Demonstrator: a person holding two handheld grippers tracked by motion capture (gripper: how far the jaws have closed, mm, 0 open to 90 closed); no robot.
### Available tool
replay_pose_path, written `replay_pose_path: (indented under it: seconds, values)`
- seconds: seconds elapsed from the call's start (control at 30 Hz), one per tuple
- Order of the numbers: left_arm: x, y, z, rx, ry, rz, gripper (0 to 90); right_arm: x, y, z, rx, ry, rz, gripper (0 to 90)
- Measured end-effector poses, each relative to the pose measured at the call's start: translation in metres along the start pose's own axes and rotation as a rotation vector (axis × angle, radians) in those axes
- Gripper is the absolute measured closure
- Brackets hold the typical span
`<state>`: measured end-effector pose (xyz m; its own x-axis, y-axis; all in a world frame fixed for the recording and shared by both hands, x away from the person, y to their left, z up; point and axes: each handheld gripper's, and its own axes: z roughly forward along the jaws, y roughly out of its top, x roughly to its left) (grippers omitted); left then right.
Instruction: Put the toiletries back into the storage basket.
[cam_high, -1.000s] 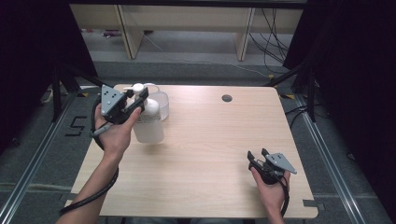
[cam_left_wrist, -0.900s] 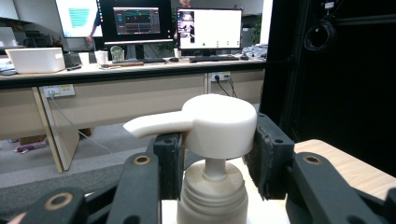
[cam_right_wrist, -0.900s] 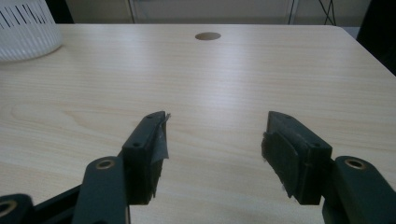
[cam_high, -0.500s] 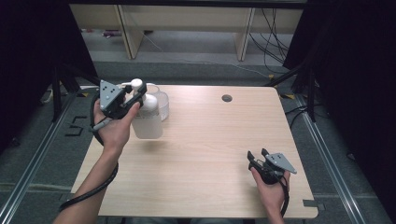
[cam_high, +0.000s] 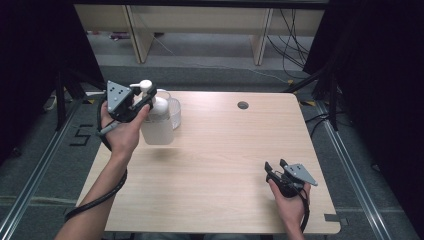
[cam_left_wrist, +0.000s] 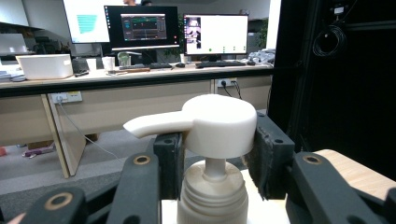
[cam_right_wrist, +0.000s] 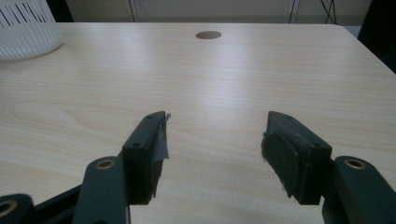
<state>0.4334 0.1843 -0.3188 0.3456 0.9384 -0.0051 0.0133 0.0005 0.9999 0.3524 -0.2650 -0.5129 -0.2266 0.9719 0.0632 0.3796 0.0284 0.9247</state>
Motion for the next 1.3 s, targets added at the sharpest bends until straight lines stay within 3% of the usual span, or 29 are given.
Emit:
replay_pose_path:
  seconds: [0.23,0.53,0.6,0.67,0.8,0.83,0.87,1.3]
  values:
    - [0.001,0.002,0.003,0.0,0.002,-0.002,59.0,0.0,0.0,0.002,-0.018,0.014,0.004,40.2]
    - [0.003,0.007,0.008,-0.007,0.003,-0.002,59.0,0.001,0.0,-0.001,0.006,0.0,0.005,40.1]
    - [0.003,0.007,0.009,-0.006,0.005,0.001,59.0,-0.001,0.0,0.001,-0.015,0.036,0.007,40.1]
    - [0.004,0.008,0.011,-0.007,0.007,0.0,59.0,0.001,0.0,0.0,-0.001,0.006,0.007,40.1]
    - [0.005,0.009,0.013,-0.006,0.009,-0.001,59.0,0.001,0.0,0.0,0.002,0.006,0.006,40.0]
    - [0.005,0.01,0.014,-0.007,0.009,-0.001,59.0,0.0,0.0,0.001,-0.018,0.021,0.009,40.0]
    - [0.005,0.01,0.014,-0.005,0.01,0.001,59.0,0.001,0.0,-0.001,0.005,0.003,0.005,40.0]
    - [0.007,0.016,0.024,-0.01,0.016,0.005,59.1,0.001,0.0,0.0,-0.002,0.004,0.006,40.1]
